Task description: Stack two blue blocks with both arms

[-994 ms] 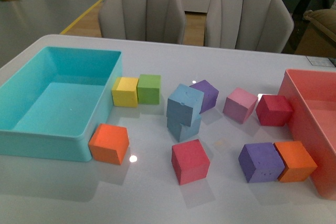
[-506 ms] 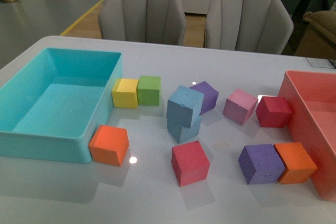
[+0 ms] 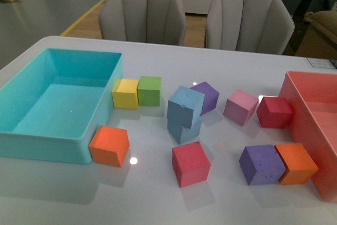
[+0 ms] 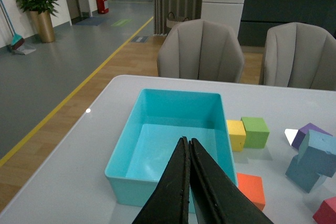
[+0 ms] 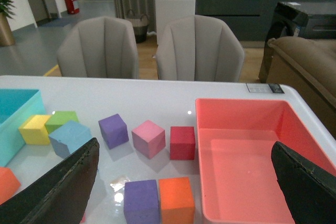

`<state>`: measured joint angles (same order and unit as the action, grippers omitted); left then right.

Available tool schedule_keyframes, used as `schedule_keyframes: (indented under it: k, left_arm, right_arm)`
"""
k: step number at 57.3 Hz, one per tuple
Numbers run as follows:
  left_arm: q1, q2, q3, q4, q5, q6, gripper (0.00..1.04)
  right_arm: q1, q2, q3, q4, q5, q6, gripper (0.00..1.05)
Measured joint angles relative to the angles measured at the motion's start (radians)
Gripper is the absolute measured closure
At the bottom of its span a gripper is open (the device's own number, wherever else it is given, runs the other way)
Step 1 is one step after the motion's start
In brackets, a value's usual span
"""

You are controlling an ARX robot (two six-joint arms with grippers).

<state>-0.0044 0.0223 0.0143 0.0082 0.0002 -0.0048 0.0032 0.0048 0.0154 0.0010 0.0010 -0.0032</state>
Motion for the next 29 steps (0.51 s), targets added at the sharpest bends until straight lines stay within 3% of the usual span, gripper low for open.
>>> schedule_keyframes:
  k: [29]
  left_arm:
    - [0.0,-0.016,0.0,-0.006,0.0,0.0,1.0]
  right_arm:
    - [0.0,0.0,0.0,0.0,0.0,0.0,0.09]
